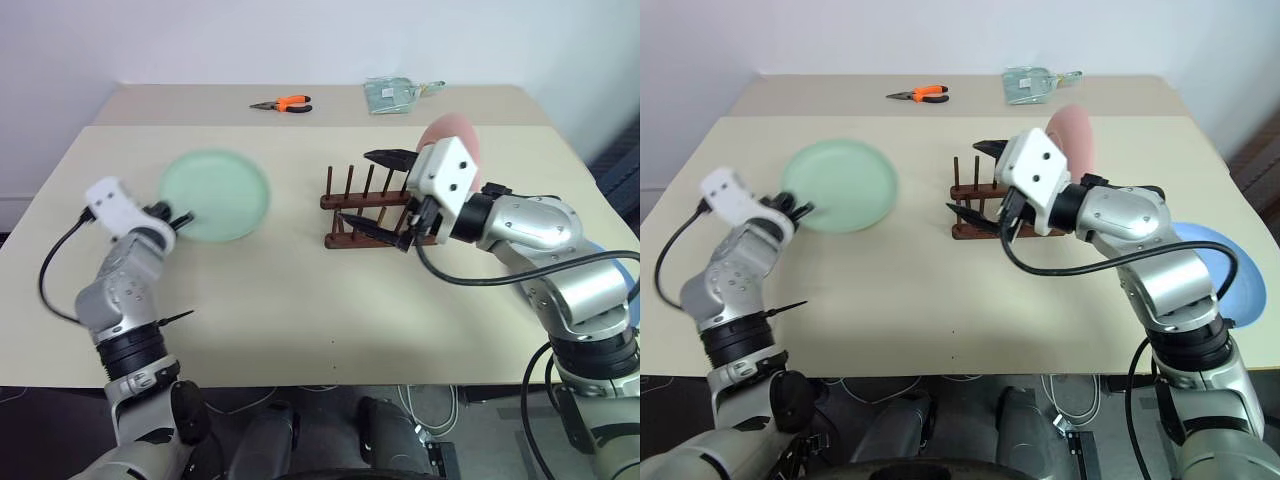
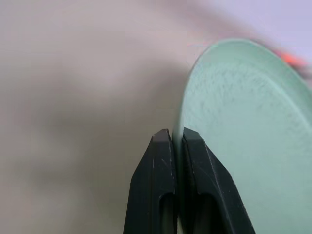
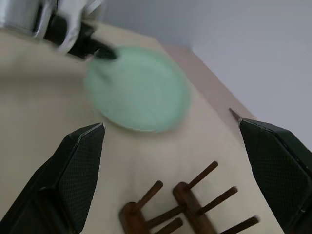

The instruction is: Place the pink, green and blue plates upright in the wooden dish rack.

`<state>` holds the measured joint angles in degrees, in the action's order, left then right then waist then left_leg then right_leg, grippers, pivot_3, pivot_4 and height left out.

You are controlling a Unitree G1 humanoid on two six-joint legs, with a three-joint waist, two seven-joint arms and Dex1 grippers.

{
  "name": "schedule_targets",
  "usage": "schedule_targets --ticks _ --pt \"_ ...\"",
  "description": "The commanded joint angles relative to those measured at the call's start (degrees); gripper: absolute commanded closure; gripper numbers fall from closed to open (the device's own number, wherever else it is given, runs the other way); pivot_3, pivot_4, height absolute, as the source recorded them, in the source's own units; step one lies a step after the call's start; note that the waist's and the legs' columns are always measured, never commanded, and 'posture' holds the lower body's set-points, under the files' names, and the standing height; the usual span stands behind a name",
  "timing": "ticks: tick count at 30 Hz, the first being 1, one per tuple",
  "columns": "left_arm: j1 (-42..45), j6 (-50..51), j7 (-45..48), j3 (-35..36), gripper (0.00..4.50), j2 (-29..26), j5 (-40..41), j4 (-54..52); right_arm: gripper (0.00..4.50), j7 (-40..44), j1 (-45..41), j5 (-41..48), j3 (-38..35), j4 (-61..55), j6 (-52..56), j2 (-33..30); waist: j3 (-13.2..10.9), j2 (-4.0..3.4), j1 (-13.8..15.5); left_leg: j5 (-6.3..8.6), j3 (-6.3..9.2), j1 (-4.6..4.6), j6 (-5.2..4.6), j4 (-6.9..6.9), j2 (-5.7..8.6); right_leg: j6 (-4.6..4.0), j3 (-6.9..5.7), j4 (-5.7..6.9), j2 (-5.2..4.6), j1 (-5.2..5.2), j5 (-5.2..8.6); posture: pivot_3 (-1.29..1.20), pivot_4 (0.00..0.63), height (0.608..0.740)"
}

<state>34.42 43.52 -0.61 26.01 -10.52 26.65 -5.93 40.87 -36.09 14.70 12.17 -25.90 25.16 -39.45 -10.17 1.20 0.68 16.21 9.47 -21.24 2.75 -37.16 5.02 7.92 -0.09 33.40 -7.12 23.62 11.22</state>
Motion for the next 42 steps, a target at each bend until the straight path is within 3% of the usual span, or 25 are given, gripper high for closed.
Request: schedule_targets --ticks 1,10,13,19,20,23,25,27,29,33,36,38,42 --pt "4.28 -2.00 2.50 -4.15 4.48 0.18 2.34 -6.42 0.00 0.41 -3.53 -10.37 6.46 2.02 -8.25 0.98 0.00 0.00 -0.30 -0.06 -0.01 0.01 0.10 0.01 0.00 0.00 0.00 0.00 0.00 0.01 0.00 0.00 0.150 0.740" --pt "8.77 3.37 2.78 -8.34 4.48 0.71 6.80 -10.08 0.00 -4.89 -9.53 -31.52 13.81 18.48 -21.86 4.48 0.00 0.00 -1.30 -0.11 -0.01 0.05 0.18 0.07 -0.01 0.00 0.03 0.03 0.02 0.03 0.00 0.00 0.150 0.740" --pt "8.51 4.76 2.80 -8.94 4.50 0.41 7.82 -11.13 0.86 -5.52 -9.83 -33.78 13.02 20.98 -23.52 5.73 0.00 0.00 -1.30 -0.12 0.00 0.04 0.20 0.08 -0.01 -0.01 0.04 0.01 0.03 0.03 0.00 0.00 0.150 0.740" --pt "8.33 5.59 1.70 -7.32 4.50 1.25 9.93 -10.78 3.81 -5.87 -9.03 -35.97 11.23 21.38 -24.39 7.02 0.00 0.00 -1.30 -0.13 0.00 0.04 0.22 0.08 -0.01 -0.02 0.05 0.00 0.03 0.02 -0.01 0.00 0.150 0.740" --pt "8.41 4.79 1.47 -6.40 4.17 1.57 10.47 -10.45 4.34 -5.97 -8.72 -36.42 10.88 20.97 -24.65 6.83 0.00 0.00 -1.30 -0.13 0.00 0.04 0.22 0.08 -0.01 -0.02 0.05 0.00 0.03 0.02 -0.01 0.00 0.150 0.740" --pt "10.47 -1.05 -1.20 -1.55 2.96 2.69 11.04 -8.77 4.50 -6.62 -7.40 -37.01 9.05 19.16 -25.19 6.30 -0.02 0.05 -1.08 -0.14 0.00 0.04 0.23 0.08 -0.01 -0.02 0.05 0.00 0.04 0.01 -0.01 0.00 0.150 0.740" --pt "11.51 -7.29 -4.42 1.73 1.99 -0.70 6.13 -4.19 4.50 -6.70 -5.66 -33.33 5.03 16.33 -23.64 6.96 -0.04 0.08 -1.10 -0.15 0.02 0.02 0.25 0.05 -0.01 -0.05 0.04 -0.01 0.04 0.01 -0.03 0.00 0.150 0.740" --pt "9.95 -12.72 -4.80 0.56 1.99 -6.14 -1.11 -0.16 4.50 -5.78 -3.87 -27.94 0.38 12.86 -20.59 8.11 -0.03 0.06 -1.50 -0.15 0.01 0.05 0.26 0.11 -0.02 -0.06 0.06 0.00 0.07 0.05 -0.03 0.00 0.150 0.740" --pt "8.62 -15.72 -2.98 -0.52 1.99 -8.53 -2.70 1.78 4.50 -4.54 -2.61 -23.54 -2.66 10.25 -17.67 8.82 -0.02 0.03 -1.55 -0.16 -0.05 0.16 0.28 0.22 -0.06 -0.07 0.21 0.00 0.16 0.06 -0.04 0.00 0.150 0.740" --pt "-4.03 -20.39 13.79 -13.08 1.99 -14.42 -7.18 0.57 4.50 -3.24 -1.66 6.06 -18.88 -0.34 7.55 14.34 -0.03 0.01 -1.02 -0.15 0.00 0.16 0.26 0.18 -0.07 -0.09 0.20 -0.06 0.17 -0.05 -0.05 0.00 0.150 0.740" --pt "-11.07 -19.91 22.93 -19.05 1.99 -15.00 -4.59 -3.67 4.50 -7.33 -3.44 21.47 -26.02 -3.22 20.43 16.85 -0.03 0.00 -0.34 0.04 0.08 0.10 -0.09 0.10 -0.02 -0.16 0.26 -0.12 0.17 -0.09 -0.08 0.00 0.150 0.740" --pt "-15.49 -18.38 29.26 -22.47 1.99 -15.78 -1.94 -7.23 4.50 -12.02 -4.77 28.07 -29.25 -2.87 26.92 18.45 -0.05 -0.03 -0.25 0.04 0.07 0.06 -0.09 0.11 -0.05 -0.26 0.28 -0.11 0.17 -0.01 -0.11 0.00 0.150 0.740" --pt "-21.94 -16.13 38.25 -29.43 1.99 -18.54 -0.28 -13.48 4.50 -18.10 -4.73 33.05 -30.58 -1.51 31.51 20.06 0.01 -0.30 -0.33 0.04 -0.03 -0.05 -0.08 0.19 -0.28 -0.50 0.29 0.00 0.32 0.27 -0.08 0.00 0.150 0.740"
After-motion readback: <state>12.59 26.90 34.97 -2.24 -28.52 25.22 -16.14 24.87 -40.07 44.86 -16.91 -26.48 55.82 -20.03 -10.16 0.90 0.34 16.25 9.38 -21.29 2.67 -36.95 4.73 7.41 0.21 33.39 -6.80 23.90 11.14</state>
